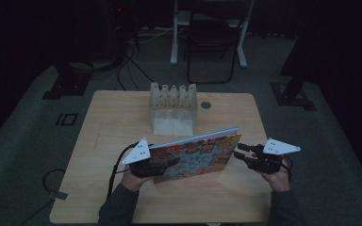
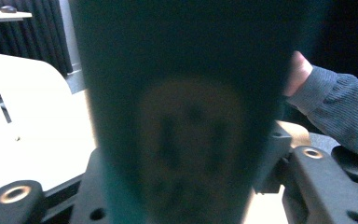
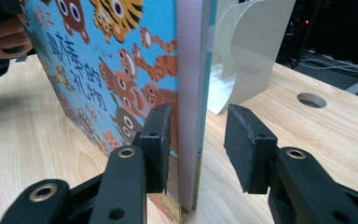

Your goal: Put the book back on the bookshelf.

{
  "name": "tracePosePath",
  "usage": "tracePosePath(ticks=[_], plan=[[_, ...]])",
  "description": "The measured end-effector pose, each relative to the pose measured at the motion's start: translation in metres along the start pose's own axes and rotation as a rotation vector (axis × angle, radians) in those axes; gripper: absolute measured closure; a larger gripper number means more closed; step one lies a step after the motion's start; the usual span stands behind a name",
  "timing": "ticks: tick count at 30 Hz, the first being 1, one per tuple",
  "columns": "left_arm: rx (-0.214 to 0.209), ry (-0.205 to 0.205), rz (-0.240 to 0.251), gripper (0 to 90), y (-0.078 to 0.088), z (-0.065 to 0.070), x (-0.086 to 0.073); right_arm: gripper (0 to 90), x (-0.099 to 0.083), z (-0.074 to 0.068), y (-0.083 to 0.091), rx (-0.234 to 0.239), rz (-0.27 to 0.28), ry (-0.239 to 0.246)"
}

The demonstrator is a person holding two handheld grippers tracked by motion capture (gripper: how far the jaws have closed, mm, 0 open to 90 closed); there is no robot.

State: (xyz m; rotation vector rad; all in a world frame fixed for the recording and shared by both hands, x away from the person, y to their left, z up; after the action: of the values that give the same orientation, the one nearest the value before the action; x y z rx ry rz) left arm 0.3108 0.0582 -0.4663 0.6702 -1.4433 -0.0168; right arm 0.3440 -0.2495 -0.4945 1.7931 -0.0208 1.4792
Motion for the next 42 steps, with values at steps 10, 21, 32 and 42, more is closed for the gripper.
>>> tracePosePath(ticks=[10, 21, 32, 42], plan=[[0.015, -0.022, 0.009, 66.2, -0.001, 0.002, -0.001, 58.6, -0.010, 0.001, -0.004, -0.004, -0.015, -0.022], [0.002, -0.058, 0.015, 77.0, -0.002, 0.009, 0.000, 58.3, -0.026, 0.007, -0.003, -0.020, -0.026, -0.058], [0.047, -0.048, 0.030, 68.5, -0.006, 0.005, -0.005, 57.7, -0.045, 0.012, -0.005, -0.036, -0.044, -0.104], [0.007, -0.011, 0.048, 64.1, -0.009, 0.003, -0.011, 55.1, -0.062, 0.014, -0.007, -0.047, -0.062, -0.139]])
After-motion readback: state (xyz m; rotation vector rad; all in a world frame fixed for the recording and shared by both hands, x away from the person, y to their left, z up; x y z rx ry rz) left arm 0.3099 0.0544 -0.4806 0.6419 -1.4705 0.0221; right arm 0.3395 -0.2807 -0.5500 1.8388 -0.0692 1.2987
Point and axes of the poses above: each handheld gripper's, and its own axes: y roughly backward along the jaws, x roughly out of its top, z roughly to its right, the point moved 7 cm from there along -y, roughly forward along the jaws, and after that the axes turned 14 degrees about -z, right-handed, at the moved point
